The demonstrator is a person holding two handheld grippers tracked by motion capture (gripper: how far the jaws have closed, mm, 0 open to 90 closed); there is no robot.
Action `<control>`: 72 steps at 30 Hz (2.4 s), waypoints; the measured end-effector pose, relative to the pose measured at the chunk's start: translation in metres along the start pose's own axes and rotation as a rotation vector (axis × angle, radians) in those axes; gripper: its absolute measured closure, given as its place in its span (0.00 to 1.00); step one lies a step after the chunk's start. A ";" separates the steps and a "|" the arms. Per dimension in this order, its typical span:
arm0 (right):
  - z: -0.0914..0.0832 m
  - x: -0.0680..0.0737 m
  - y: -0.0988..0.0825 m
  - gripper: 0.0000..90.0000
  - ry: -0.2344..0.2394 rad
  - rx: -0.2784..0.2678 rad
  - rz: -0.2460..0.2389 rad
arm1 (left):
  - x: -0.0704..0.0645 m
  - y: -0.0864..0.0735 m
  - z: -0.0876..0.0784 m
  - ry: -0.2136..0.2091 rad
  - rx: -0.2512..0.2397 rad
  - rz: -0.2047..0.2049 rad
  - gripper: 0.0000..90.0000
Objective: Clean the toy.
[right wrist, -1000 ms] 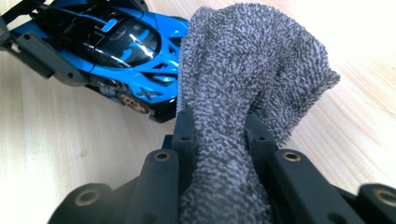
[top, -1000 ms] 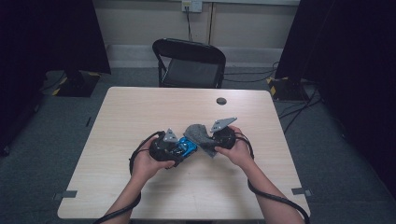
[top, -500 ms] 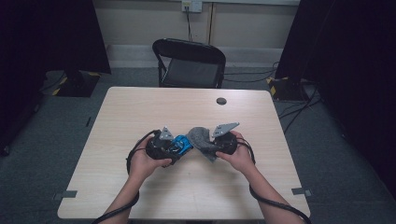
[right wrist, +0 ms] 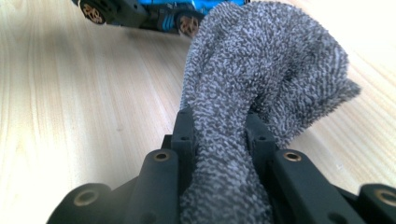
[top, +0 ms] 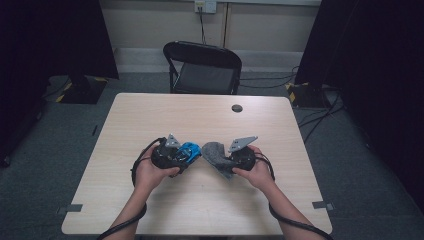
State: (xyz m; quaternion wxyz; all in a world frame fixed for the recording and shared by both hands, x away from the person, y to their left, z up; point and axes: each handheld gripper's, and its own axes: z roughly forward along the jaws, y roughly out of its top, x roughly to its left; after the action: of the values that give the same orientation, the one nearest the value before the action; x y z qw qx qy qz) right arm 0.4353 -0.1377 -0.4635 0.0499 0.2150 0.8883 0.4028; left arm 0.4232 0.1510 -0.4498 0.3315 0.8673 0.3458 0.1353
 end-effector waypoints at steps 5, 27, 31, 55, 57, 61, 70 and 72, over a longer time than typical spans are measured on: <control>0.000 -0.001 -0.006 0.78 -0.009 0.016 -0.003 | 0.005 0.000 -0.006 0.009 -0.018 -0.011 0.32; -0.010 -0.002 -0.015 0.34 -0.147 0.048 -0.017 | -0.005 0.008 -0.008 -0.009 -0.028 0.012 0.32; -0.014 -0.003 -0.024 0.34 -0.139 0.063 -0.004 | -0.007 0.010 -0.009 -0.018 -0.038 0.010 0.32; -0.010 0.008 -0.005 0.81 -0.238 -0.034 0.067 | -0.025 0.049 -0.001 -0.047 -0.044 0.009 0.32; -0.011 0.009 -0.003 0.82 -0.232 -0.038 0.058 | -0.024 0.050 0.001 -0.045 -0.037 0.010 0.32; -0.011 0.012 -0.001 0.82 -0.234 -0.034 0.035 | -0.026 0.052 0.008 -0.058 -0.023 -0.003 0.32; -0.009 0.018 0.002 0.82 -0.216 -0.026 -0.016 | -0.024 0.054 0.016 -0.074 -0.010 -0.020 0.32; -0.008 0.020 0.002 0.82 -0.208 -0.027 -0.026 | -0.024 0.056 0.017 -0.073 -0.007 -0.023 0.32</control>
State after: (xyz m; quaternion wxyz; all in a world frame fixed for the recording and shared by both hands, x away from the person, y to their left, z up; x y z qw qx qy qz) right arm 0.4163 -0.1331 -0.4550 0.1501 0.2433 0.8755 0.3897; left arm 0.4424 0.0965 -0.4253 0.3484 0.8665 0.3429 0.1011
